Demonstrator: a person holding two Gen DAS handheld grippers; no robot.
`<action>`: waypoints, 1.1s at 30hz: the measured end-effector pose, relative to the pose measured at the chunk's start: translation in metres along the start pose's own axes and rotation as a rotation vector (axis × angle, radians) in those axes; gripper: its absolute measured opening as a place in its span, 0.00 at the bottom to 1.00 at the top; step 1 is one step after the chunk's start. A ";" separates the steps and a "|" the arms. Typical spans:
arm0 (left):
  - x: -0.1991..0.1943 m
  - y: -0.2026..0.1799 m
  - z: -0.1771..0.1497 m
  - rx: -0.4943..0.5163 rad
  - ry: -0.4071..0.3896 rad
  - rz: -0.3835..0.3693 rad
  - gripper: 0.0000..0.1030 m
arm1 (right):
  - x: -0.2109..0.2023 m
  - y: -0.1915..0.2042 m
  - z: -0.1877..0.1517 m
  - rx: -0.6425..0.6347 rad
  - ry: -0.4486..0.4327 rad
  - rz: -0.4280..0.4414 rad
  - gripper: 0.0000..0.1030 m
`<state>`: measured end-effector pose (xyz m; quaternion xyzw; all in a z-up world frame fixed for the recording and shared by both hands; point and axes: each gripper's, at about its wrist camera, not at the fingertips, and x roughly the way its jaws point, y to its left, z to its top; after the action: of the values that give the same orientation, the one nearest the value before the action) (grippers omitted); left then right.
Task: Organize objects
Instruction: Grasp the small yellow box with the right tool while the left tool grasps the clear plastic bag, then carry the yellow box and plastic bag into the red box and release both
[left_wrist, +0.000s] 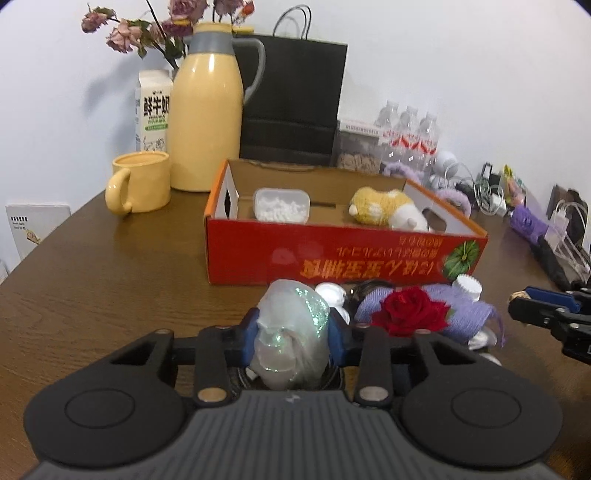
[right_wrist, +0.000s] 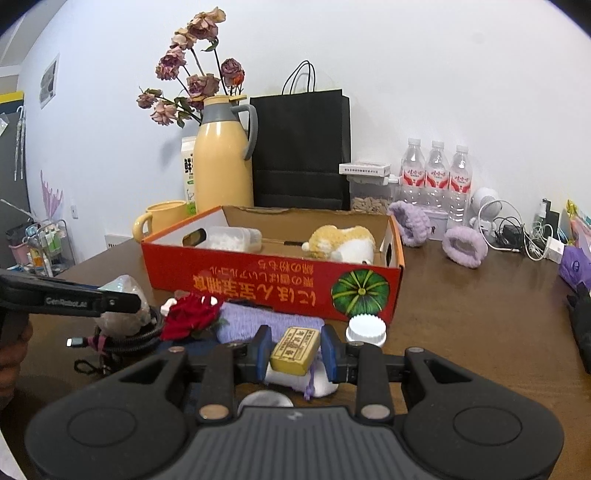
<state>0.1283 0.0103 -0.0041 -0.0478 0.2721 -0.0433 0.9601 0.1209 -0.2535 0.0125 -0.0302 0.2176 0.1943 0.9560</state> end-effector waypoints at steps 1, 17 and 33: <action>-0.003 0.001 0.003 -0.006 -0.011 -0.002 0.36 | 0.001 0.000 0.002 -0.001 -0.005 0.000 0.27; 0.023 -0.009 0.087 0.002 -0.200 0.031 0.36 | 0.051 -0.004 0.080 -0.047 -0.142 -0.005 0.27; 0.111 -0.003 0.092 0.049 -0.091 0.060 0.38 | 0.140 -0.025 0.078 -0.030 -0.010 -0.041 0.27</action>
<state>0.2707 0.0017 0.0171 -0.0179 0.2283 -0.0190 0.9732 0.2782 -0.2157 0.0224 -0.0479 0.2092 0.1778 0.9604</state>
